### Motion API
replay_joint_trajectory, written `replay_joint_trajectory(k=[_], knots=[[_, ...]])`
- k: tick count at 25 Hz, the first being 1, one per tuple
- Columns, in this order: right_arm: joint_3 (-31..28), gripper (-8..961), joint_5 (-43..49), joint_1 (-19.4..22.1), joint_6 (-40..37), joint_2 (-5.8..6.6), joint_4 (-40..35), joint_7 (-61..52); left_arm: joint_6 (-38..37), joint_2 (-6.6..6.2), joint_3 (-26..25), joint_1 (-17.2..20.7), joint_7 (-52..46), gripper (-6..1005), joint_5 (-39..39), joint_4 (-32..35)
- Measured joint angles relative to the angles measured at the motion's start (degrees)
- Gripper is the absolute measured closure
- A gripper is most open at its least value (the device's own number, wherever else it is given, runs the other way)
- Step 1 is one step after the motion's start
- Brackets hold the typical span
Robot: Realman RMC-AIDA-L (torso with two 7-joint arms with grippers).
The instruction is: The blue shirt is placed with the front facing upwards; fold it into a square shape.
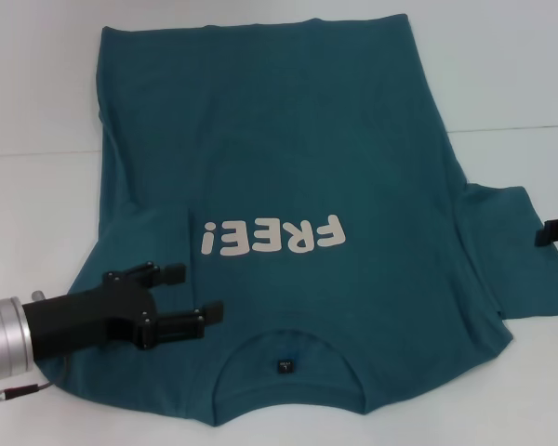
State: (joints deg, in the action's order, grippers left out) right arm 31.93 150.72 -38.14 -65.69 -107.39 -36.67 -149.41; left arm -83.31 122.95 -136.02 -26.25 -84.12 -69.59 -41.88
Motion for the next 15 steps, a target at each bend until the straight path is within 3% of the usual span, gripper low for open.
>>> replay_joint_trajectory(k=[4, 15], knots=[[-0.3, 96, 0.0, 0.1, 0.4, 0.28, 0.2, 0.0, 0.0, 0.01, 0.0, 0.0, 0.1, 66, 0.0, 0.1], [0.1, 89, 0.3, -0.2, 2.3, -0.61, 1.9, 0.6, 0.0, 0.04, 0.0, -0.3, 0.1, 67, 0.0, 0.2]])
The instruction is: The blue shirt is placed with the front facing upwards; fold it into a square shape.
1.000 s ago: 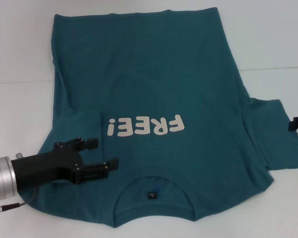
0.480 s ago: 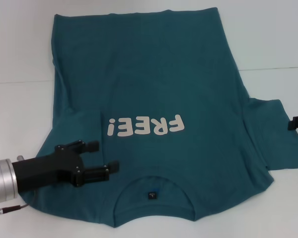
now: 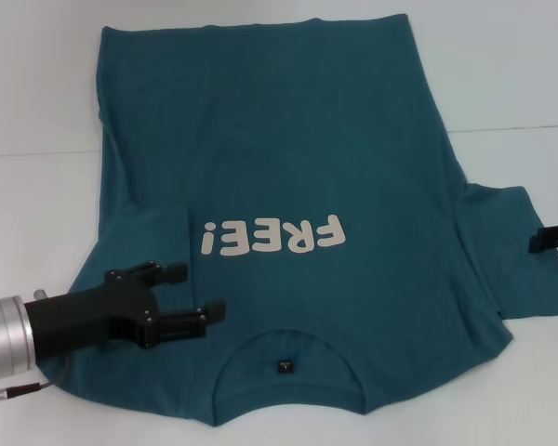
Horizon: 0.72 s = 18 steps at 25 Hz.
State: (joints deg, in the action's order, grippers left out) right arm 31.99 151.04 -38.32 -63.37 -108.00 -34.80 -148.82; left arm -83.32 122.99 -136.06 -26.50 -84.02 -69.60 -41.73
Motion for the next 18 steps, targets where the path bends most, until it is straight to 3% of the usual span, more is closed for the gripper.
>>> replay_joint_trajectory(k=[18], knots=[[-0.1, 93, -1.1, -0.1, 2.3, -0.11, 2.9, 0.1, 0.0, -0.21, 0.0, -0.5, 0.1, 66, 0.3, 0.1]])
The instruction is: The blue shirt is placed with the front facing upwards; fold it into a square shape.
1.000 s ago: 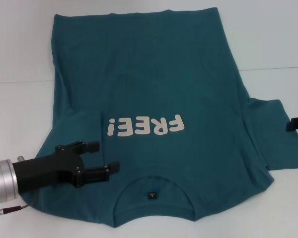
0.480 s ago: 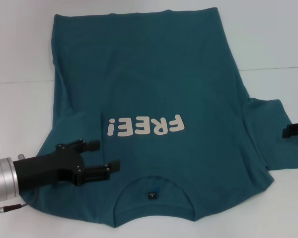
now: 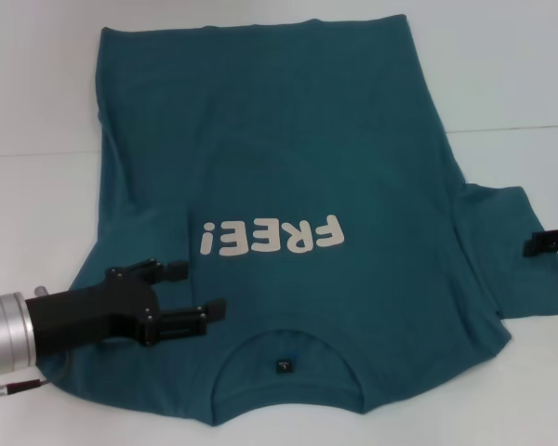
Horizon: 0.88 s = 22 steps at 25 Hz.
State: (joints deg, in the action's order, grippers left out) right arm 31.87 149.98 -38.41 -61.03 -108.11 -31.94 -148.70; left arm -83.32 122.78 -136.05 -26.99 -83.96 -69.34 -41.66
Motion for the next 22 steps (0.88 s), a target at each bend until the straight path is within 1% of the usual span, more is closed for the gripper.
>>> replay_joint_trajectory(k=[4, 9, 12, 16, 22], knots=[[0.0, 96, -3.7, 0.5, -0.6, 0.05, 0.6, 1.0, 0.0, 0.0, 0.0, 0.0, 0.0, 66, 0.0, 0.0], [0.0, 112, -8.8, 1.2, -1.2, 0.61, 1.9, 2.4, 0.0, 0.08, 0.0, 0.0, 0.0, 67, 0.0, 0.0], [-0.1, 124, -10.7, 1.6, -1.7, 0.68, 1.8, 2.9, 0.0, 0.09, 0.0, 0.0, 0.0, 67, 0.0, 0.0], [-0.1, 139, -12.6, 2.1, -2.2, 0.9, 1.3, 2.8, 0.0, 0.16, 0.0, 0.0, 0.0, 67, 0.1, 0.0], [0.4, 161, -12.4, 2.2, -2.3, 1.24, 1.6, 2.8, 0.0, 0.24, 0.0, 0.0, 0.0, 67, 0.4, 0.0]])
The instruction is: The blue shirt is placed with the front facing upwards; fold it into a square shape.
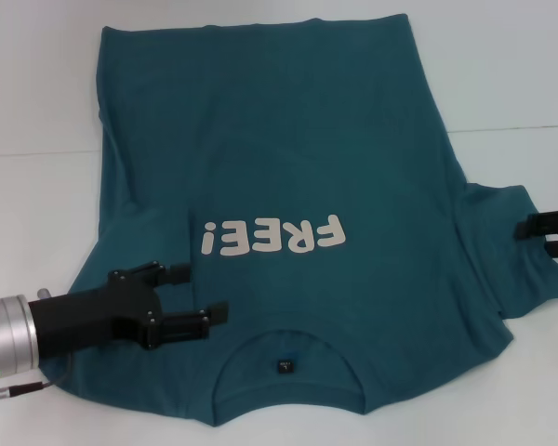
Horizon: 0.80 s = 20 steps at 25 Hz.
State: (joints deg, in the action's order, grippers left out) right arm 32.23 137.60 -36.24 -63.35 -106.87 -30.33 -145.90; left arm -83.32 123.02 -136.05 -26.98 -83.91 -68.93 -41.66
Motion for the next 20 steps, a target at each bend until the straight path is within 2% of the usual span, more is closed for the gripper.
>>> replay_joint_trajectory(k=[2, 8, 18, 20], knots=[[0.1, 169, 0.1, 0.1, 0.0, 0.0, 0.0, 1.1, 0.0, 0.03, 0.0, 0.0, 0.0, 67, 0.0, 0.0], [0.4, 384, 0.1, 0.1, -0.4, -0.15, -0.5, 3.7, 0.1, 0.03, 0.0, 0.0, 0.1, 67, 0.0, 0.0], [0.4, 871, 0.0, 0.3, -2.0, 0.0, -2.3, 3.7, 0.1, 0.03, -0.2, 0.0, 0.1, 66, -0.3, -0.2], [0.4, 899, 0.0, 0.3, -2.2, 0.08, -2.3, 3.7, 0.1, 0.02, -0.3, 0.0, 0.1, 67, -0.4, -0.2]])
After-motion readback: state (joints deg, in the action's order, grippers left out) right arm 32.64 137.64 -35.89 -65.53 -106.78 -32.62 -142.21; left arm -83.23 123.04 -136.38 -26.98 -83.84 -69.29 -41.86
